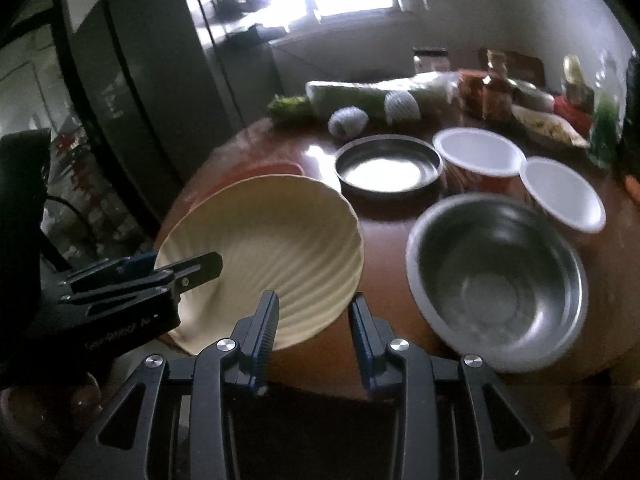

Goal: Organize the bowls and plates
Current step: 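Lift the cream shell plate with the left tool over the pink plate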

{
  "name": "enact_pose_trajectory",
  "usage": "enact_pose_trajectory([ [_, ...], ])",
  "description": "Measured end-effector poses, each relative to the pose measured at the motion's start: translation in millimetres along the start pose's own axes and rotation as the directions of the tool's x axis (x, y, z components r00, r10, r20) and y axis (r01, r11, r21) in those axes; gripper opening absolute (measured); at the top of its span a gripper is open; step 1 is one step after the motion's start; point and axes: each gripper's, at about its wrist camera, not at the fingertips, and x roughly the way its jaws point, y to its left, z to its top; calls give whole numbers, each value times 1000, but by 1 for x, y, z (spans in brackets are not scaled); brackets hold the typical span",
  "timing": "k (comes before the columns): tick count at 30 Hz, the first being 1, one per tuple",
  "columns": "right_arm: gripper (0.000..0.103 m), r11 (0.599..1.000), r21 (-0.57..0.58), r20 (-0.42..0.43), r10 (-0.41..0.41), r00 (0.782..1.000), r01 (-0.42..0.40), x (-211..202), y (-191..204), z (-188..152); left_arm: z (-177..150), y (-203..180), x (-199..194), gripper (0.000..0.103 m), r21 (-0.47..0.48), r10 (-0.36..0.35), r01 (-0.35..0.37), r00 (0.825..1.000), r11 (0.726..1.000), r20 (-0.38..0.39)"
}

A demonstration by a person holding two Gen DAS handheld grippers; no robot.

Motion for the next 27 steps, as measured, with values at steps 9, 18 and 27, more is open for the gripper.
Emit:
enact_pose_trajectory([
  [9,37,997,-70,56,33,998,-29,8,22,41,26,23,-10,48,-50,25,-23,999,998,43],
  [18,37,993,-104,74,69,995,-61,29,34,88,54,41,-9,48,-76,66,-61,996,995,63],
  [27,37,987,-151,40,65,997,-59,71,44,112,62,60,18,48,-129,106,-103,994,986,20],
])
